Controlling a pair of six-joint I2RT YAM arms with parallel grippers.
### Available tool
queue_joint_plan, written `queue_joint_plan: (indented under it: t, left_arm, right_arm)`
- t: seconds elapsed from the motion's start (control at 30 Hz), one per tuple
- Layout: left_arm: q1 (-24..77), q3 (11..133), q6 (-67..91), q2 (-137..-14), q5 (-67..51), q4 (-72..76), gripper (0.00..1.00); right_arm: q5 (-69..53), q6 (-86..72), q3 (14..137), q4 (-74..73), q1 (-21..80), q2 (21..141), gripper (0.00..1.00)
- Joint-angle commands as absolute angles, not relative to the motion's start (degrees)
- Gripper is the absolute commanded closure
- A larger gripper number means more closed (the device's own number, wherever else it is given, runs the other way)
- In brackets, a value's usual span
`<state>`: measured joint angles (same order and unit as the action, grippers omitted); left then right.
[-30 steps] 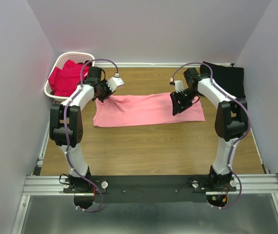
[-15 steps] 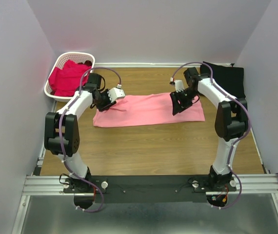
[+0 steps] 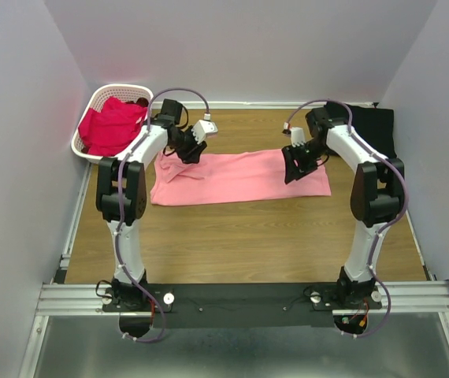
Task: Fold and stack the t-shirts
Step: Fold the tshirt
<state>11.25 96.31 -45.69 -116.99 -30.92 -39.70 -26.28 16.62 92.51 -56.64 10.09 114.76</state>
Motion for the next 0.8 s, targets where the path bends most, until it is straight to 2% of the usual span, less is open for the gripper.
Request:
queue_joint_plan:
  t: [0.0,0.17,0.23,0.43,0.47,0.57,0.77]
  left_arm:
    - [11.51,98.26,-43.42,-119.97,-33.22,-42.36,0.50]
    - [11.95,99.67,-43.07,-122.60,-32.70,-42.36,0.51]
    - [11.95,100.54,-43.15,-123.48,-32.78,-42.45,0.55]
    - [12.04,103.70,-43.07,-125.33,-34.88,-43.33,0.81]
    - [12.04,104.15,-43.33,-125.59,-35.24,-43.94,0.88]
    - [12.04,105.55,-43.59,-126.12,-36.38,-44.73,1.00]
    - [12.04,105.65,-43.33,-125.16,-37.00,-43.60,1.00]
  right_arm:
    - [-25.22,17.93,92.55,-56.95,9.14,113.73,0.39]
    - [-25.31,18.19,92.64,-56.95,8.96,113.99,0.39]
    - [-25.14,18.37,92.64,-56.95,8.88,113.82,0.39]
    - [-24.61,18.72,92.20,-57.04,8.70,113.82,0.39]
    - [-24.61,18.81,92.20,-56.95,8.53,113.82,0.39]
    - [-24.52,18.81,92.20,-56.95,8.35,113.73,0.39]
    - [-24.43,19.16,91.85,-56.95,8.17,113.47,0.41]
